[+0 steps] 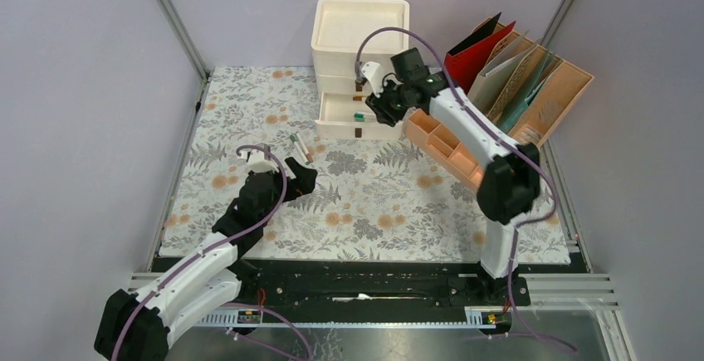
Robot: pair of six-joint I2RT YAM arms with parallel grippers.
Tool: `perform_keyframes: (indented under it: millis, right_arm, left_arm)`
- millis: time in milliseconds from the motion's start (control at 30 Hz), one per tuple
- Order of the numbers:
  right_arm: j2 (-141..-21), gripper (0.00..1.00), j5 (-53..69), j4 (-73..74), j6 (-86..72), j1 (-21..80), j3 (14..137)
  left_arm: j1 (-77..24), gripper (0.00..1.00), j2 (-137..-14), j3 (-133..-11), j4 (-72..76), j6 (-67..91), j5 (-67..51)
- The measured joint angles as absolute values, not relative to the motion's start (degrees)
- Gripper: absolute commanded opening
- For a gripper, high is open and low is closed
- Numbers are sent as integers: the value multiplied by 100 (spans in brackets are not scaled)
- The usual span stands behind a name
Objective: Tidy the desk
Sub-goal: Place the stationery in the drawer.
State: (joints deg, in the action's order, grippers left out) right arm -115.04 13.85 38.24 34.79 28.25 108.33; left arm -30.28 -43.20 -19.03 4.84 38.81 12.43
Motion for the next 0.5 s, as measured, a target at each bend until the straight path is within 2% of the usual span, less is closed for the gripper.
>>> perform_keyframes:
  millis: [267, 500]
  right_arm:
    - [-8744, 43, 3074, 3889, 3361, 2834, 8589]
    - [-7432, 43, 3868, 3573, 3350, 2766, 6958]
  left_arm:
    - [-2362, 99, -5273, -2062, 628, 4093, 624]
    - [-2222, 99, -6816, -3441, -217, 4189, 910]
